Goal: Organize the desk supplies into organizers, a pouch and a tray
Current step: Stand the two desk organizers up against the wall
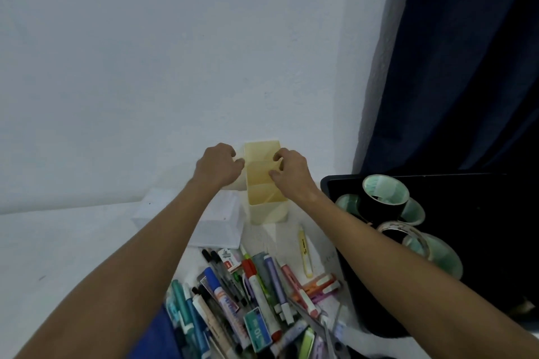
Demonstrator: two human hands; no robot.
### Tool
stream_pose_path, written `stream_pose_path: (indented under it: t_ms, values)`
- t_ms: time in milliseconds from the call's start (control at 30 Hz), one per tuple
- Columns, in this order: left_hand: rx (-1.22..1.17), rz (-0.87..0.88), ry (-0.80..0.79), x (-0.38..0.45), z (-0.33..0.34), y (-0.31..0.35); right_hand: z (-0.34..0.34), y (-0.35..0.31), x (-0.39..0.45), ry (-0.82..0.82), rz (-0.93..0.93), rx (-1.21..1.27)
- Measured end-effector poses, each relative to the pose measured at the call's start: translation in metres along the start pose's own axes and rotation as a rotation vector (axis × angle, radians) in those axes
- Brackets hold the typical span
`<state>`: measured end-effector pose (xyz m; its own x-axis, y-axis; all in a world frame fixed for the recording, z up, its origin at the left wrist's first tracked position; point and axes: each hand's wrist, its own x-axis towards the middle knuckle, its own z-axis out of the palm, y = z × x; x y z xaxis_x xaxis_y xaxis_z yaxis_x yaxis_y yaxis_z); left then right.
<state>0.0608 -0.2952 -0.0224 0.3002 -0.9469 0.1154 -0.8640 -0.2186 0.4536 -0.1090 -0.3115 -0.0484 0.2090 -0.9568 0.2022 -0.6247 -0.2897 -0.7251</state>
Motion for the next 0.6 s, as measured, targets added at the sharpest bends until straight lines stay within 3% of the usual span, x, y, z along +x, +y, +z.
stream_pose_path:
  t_ms: [133,200,300,367,433,600]
  values:
    - [0.038,-0.075,-0.055,-0.013,-0.039,-0.034,0.011,-0.043,-0.015,-0.317,-0.143,0.02]
    - [0.094,-0.112,-0.117,-0.026,-0.055,-0.053,0.024,-0.06,-0.022,-0.512,-0.204,-0.1]
    - [0.157,-0.166,-0.154,-0.046,-0.067,-0.079,0.045,-0.069,-0.03,-0.661,-0.287,-0.365]
    - [0.192,-0.171,-0.192,-0.059,-0.069,-0.092,0.058,-0.067,-0.032,-0.65,-0.325,-0.547]
    - [0.216,-0.16,-0.253,-0.074,-0.067,-0.103,0.063,-0.068,-0.031,-0.609,-0.339,-0.559]
    - [0.286,-0.104,-0.159,-0.102,-0.052,-0.112,0.043,-0.099,-0.014,-0.514,-0.155,-0.097]
